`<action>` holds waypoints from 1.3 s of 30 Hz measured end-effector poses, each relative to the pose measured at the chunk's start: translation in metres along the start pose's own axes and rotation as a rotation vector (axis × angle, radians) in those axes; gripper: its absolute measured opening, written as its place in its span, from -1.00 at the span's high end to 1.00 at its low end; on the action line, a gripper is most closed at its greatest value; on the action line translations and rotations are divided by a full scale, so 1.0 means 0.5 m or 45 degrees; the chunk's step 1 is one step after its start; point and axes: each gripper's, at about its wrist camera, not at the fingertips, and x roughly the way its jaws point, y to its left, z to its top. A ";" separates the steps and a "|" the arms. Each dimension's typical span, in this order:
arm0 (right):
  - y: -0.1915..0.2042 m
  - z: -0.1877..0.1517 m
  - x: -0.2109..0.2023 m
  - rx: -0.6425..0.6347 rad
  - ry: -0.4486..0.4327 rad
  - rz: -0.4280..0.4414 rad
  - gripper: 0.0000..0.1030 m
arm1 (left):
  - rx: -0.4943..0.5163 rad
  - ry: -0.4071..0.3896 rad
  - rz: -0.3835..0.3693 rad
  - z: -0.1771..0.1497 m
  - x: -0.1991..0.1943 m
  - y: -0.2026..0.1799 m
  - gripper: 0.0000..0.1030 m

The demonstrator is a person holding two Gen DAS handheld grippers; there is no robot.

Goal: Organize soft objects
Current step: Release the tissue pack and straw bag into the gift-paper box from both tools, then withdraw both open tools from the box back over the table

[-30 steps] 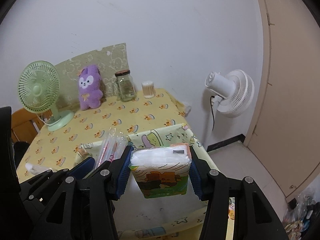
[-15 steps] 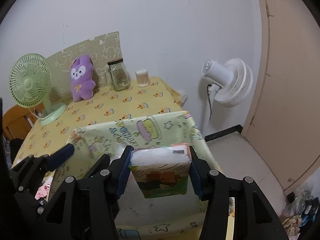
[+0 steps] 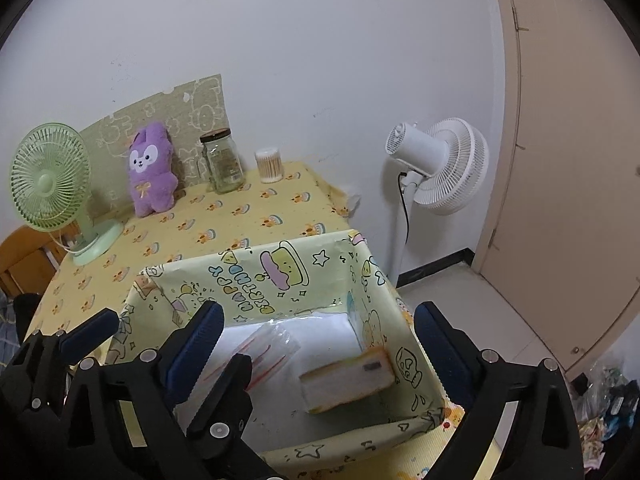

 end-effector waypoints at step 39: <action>0.141 -0.034 -0.187 -0.146 -0.141 0.137 -0.99 | -0.110 -0.171 0.119 -0.066 -0.211 0.113 -1.00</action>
